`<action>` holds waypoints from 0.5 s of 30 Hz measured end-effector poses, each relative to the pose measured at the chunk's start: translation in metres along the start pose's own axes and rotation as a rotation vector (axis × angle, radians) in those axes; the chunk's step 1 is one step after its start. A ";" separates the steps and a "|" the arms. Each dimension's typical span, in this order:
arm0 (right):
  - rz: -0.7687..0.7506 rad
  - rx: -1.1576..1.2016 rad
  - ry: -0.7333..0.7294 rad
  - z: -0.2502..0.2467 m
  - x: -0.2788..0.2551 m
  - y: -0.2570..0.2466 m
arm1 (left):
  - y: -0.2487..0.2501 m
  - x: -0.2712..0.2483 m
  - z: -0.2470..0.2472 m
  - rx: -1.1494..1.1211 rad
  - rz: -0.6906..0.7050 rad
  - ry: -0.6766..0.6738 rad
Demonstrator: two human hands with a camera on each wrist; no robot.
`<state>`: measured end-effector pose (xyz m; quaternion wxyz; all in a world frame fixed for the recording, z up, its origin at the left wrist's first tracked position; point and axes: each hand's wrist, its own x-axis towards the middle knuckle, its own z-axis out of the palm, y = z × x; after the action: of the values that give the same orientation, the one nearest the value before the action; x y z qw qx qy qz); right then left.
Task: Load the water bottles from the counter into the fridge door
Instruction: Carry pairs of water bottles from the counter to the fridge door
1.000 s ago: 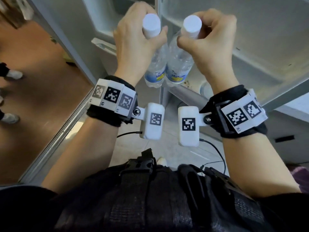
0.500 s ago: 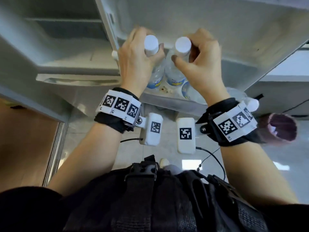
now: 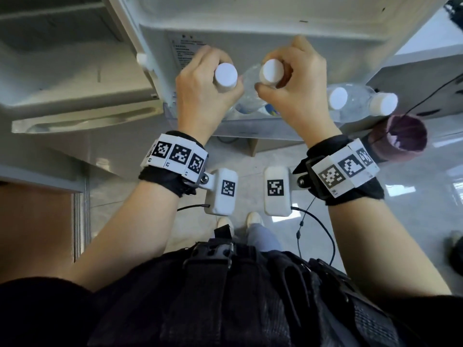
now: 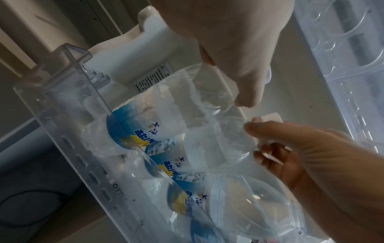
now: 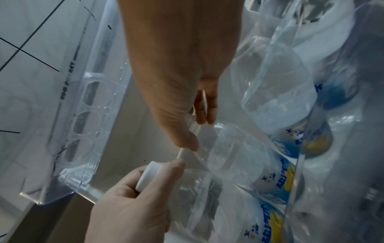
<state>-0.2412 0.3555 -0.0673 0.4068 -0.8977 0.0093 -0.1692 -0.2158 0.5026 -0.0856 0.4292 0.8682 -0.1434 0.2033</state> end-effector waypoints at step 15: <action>0.029 -0.242 -0.081 -0.038 -0.034 -0.002 | 0.025 -0.020 0.002 -0.011 -0.127 -0.036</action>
<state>-0.2855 0.3347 -0.0526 0.2981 -0.9460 0.0262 -0.1244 -0.2436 0.4876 -0.0795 0.4436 0.8766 -0.0966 0.1593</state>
